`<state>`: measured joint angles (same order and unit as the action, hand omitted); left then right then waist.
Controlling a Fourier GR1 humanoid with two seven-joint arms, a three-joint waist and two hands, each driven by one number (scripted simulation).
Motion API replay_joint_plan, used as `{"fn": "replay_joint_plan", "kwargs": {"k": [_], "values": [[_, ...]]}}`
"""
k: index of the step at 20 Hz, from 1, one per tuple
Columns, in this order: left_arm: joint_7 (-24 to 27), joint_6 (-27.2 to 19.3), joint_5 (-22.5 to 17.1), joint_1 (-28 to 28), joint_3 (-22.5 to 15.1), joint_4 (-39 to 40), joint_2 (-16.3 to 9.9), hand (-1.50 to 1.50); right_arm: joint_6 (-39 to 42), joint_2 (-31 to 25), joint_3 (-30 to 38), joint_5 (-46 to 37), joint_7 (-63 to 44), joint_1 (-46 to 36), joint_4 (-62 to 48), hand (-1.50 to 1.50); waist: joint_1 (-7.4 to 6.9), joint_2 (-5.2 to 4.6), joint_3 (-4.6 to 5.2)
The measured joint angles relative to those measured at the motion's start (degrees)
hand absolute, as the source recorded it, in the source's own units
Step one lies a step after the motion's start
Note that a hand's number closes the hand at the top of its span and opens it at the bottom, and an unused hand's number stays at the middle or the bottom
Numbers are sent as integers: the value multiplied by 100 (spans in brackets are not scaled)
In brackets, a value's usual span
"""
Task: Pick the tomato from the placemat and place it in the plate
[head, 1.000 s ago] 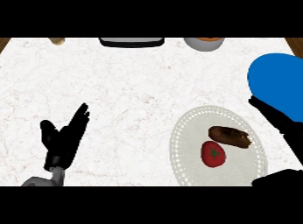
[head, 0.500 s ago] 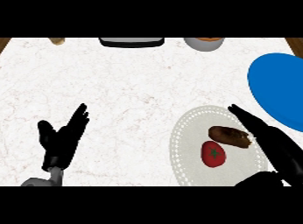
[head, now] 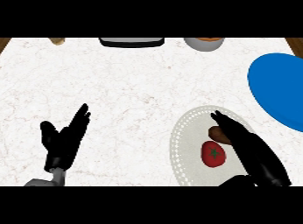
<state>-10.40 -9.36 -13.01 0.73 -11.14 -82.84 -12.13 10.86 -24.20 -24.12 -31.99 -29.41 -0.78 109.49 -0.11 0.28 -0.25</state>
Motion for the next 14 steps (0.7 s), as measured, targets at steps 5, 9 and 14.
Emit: {"fn": "replay_joint_plan", "kwargs": {"k": [5,9,14], "values": [[-16,57,78,-65,91,-24,71,0,-19,187,4,-472,43,0,-309,-150,5,-5,4],[-68,201,85,-155,198,-123,43,0,81,337,87,-671,148,-108,-656,-150,0,-7,5],[-112,130,285,-245,150,-265,222,0,156,549,79,-888,306,-55,-907,-150,3,-6,3]]}}
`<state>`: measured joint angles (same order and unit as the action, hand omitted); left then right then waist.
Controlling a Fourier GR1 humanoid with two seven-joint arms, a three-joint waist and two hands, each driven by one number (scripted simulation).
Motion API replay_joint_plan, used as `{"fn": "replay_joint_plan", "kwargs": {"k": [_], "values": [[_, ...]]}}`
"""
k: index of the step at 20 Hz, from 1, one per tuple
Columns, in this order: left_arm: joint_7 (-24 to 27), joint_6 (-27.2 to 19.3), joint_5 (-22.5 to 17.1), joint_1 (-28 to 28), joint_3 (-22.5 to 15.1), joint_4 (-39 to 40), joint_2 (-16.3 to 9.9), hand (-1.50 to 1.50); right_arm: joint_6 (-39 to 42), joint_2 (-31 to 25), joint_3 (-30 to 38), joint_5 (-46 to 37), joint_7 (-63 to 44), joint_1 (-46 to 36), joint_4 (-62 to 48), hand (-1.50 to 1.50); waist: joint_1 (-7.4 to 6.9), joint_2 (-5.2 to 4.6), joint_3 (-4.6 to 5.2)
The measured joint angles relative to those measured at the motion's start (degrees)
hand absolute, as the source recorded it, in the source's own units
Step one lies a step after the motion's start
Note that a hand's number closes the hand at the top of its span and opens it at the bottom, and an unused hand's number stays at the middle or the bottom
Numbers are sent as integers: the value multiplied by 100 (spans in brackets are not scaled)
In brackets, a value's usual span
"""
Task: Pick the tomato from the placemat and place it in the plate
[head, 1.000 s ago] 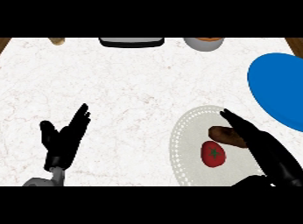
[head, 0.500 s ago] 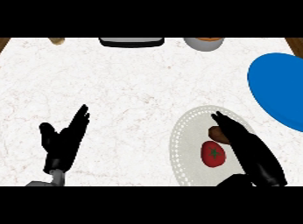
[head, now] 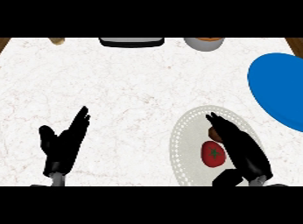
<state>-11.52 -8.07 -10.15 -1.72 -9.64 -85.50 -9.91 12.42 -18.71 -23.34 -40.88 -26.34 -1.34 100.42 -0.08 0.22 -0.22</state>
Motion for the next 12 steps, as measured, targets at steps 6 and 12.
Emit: {"fn": "replay_joint_plan", "kwargs": {"k": [6,12], "values": [[141,116,62,7,89,122,67,0,172,-20,-77,-307,412,-196,-415,150,-7,19,8],[86,244,107,69,219,211,110,0,-69,34,-39,-789,873,-209,-620,150,-9,45,22]]}}
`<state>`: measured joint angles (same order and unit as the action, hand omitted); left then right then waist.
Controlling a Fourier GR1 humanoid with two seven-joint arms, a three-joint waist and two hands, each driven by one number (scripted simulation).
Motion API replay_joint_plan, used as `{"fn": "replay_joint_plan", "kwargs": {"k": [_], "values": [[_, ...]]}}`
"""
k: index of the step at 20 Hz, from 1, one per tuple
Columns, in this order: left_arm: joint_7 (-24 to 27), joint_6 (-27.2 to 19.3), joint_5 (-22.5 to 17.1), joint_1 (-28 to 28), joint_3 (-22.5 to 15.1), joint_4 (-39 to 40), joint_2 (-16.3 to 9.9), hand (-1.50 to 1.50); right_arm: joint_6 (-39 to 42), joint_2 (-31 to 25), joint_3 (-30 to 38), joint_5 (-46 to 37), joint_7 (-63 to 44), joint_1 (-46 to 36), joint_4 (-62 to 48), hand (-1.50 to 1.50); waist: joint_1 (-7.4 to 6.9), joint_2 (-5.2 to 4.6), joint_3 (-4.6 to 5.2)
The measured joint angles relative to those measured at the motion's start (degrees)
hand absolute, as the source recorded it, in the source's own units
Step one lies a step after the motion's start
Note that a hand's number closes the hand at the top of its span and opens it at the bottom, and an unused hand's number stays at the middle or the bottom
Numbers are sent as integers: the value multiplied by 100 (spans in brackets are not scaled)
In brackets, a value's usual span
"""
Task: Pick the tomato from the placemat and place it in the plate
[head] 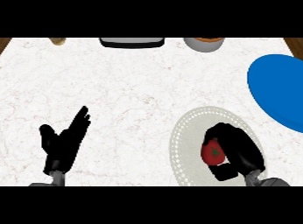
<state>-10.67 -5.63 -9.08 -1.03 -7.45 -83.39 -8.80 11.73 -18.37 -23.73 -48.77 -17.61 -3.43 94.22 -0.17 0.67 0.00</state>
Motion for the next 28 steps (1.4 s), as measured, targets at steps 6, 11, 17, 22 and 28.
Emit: {"fn": "replay_joint_plan", "kwargs": {"k": [6,11,17,22,28], "values": [[-119,19,40,-41,57,-107,82,0,-457,96,62,-408,248,203,164,150,16,-13,-8],[-163,48,74,8,155,-68,34,0,-873,143,-342,-743,104,1186,1284,150,71,-18,-21],[-234,51,78,21,200,-93,23,0,-1836,377,-354,-955,233,1619,2301,150,98,-21,-21],[-90,111,89,-3,214,-44,58,0,-2461,514,72,-597,309,2035,2911,150,94,-26,-26],[-186,88,129,33,206,-91,105,0,-2749,646,1121,538,379,1943,3006,150,50,-43,-24]]}}
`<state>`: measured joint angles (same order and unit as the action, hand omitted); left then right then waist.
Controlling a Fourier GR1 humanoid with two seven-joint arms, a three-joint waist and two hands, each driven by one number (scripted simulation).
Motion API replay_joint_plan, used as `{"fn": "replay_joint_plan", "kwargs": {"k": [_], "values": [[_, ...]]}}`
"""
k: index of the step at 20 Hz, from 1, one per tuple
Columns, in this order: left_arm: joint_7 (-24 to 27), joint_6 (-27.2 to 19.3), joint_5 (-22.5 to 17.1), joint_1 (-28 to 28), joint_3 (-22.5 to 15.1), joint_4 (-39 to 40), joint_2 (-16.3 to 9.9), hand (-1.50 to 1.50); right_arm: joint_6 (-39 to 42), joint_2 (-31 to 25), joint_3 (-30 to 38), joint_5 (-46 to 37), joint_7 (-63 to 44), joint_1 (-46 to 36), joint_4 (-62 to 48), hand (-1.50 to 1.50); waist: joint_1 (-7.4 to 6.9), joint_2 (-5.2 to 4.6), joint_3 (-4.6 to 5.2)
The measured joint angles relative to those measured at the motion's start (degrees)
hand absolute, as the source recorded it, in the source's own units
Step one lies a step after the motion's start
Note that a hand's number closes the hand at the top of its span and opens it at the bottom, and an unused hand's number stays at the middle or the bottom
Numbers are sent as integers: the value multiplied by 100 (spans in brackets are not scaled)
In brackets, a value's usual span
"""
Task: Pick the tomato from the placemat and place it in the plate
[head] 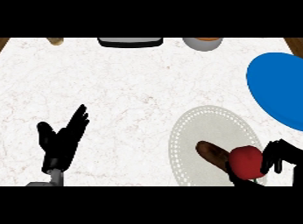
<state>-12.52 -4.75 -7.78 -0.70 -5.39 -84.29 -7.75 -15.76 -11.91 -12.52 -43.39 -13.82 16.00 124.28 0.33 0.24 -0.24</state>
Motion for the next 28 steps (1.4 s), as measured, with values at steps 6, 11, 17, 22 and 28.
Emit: {"fn": "replay_joint_plan", "kwargs": {"k": [6,11,17,22,28], "values": [[21,83,-8,50,50,76,-6,0,-266,-70,1315,1440,753,-575,-935,150,-32,-5,-6],[74,126,28,110,65,166,19,0,-438,-405,2268,1878,1341,-1446,-2248,150,-76,-12,-10],[85,109,105,153,19,164,85,0,-592,-953,3206,2379,2300,-2715,-4441,150,-141,-28,-13],[-56,99,122,189,-4,109,128,0,-550,-1444,3679,2647,3258,-3728,-6409,150,-178,-45,-8],[101,127,187,242,-24,181,177,0,-438,-2065,4033,2726,4033,-4754,-8499,150,-262,-80,-12]]}}
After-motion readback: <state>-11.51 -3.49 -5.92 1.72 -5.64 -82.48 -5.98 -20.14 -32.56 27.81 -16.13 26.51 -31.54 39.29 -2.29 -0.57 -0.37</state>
